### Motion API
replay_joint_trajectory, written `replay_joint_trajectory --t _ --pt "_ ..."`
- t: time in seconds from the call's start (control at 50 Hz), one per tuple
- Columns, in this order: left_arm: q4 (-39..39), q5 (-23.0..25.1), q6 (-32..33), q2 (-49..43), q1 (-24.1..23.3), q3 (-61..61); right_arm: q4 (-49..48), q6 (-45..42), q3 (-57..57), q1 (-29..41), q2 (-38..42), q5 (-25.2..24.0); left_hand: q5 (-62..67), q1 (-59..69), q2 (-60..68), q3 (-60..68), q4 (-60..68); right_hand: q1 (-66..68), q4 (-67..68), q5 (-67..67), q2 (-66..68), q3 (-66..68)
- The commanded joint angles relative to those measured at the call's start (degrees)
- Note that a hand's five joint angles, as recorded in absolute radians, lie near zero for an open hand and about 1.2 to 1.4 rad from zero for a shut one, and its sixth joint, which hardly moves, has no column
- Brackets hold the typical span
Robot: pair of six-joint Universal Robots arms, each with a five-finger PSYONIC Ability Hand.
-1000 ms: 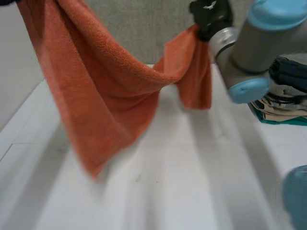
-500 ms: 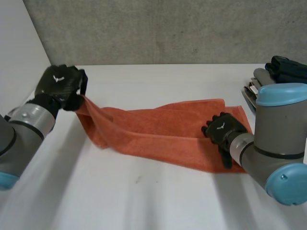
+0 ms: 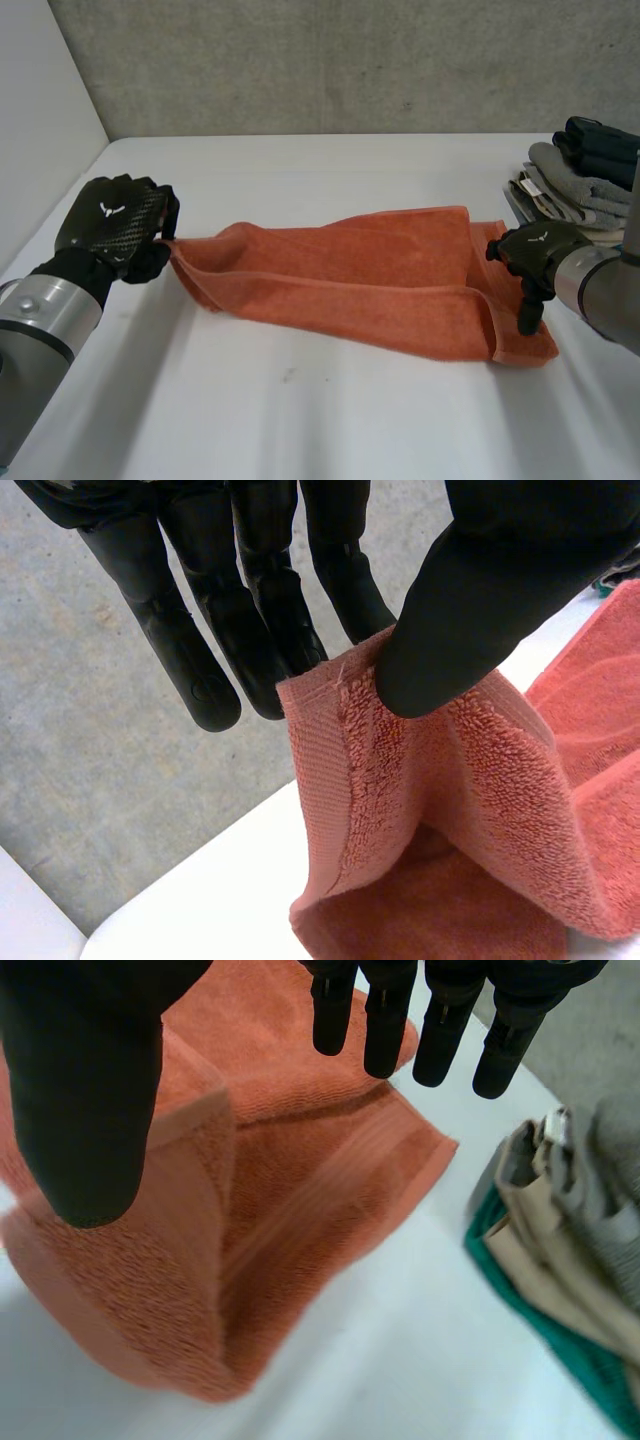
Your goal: Fold the laundry.
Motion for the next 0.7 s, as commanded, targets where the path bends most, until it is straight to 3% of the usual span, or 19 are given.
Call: replay_joint_trajectory --t 0.02,0.24,0.38,0.44,0.54,0.6,0.7 --pt "0.0 0.1 0.0 -0.1 0.2 -1.1 -5.4 20.5 4.0 -0.3 0.1 -0.9 13.9 13.6 11.2 11.5 11.0 3.4 2.9 2.3 3.4 3.0" --pt "-0.3 0.1 -0.1 0.0 0.3 -1.1 -9.6 35.8 6.8 -2.2 1.1 -1.4 13.9 13.6 11.2 11.5 11.0 2.5 2.0 1.4 2.6 2.1" --pt "-0.3 0.1 -0.2 -0.1 0.3 -1.1 -12.4 36.2 5.8 -1.3 6.7 -0.4 13.9 13.6 11.2 11.5 11.0 5.0 4.5 3.9 5.1 4.7" --pt "-0.3 0.1 -0.2 -0.1 0.4 -1.0 -12.5 35.4 5.0 -0.8 8.9 1.3 13.9 13.6 11.2 11.5 11.0 13.1 12.6 12.0 13.1 12.7" --pt "-0.3 0.0 -0.2 0.1 0.5 -0.7 -13.9 29.1 5.1 -1.0 9.2 4.7 13.9 13.6 11.2 11.5 11.0 62.6 62.1 61.5 62.6 62.2" --pt "-0.4 0.0 -0.1 1.2 0.6 -0.1 -15.4 23.9 5.3 -0.9 7.8 4.8 13.9 13.6 11.2 11.5 11.0 62.7 62.2 61.6 62.7 62.3" --pt "-1.7 0.1 -0.2 4.9 2.9 1.9 -16.4 4.5 5.7 -1.3 -6.8 4.6 13.9 13.6 11.2 11.5 11.0 62.7 62.2 61.6 62.7 62.3"
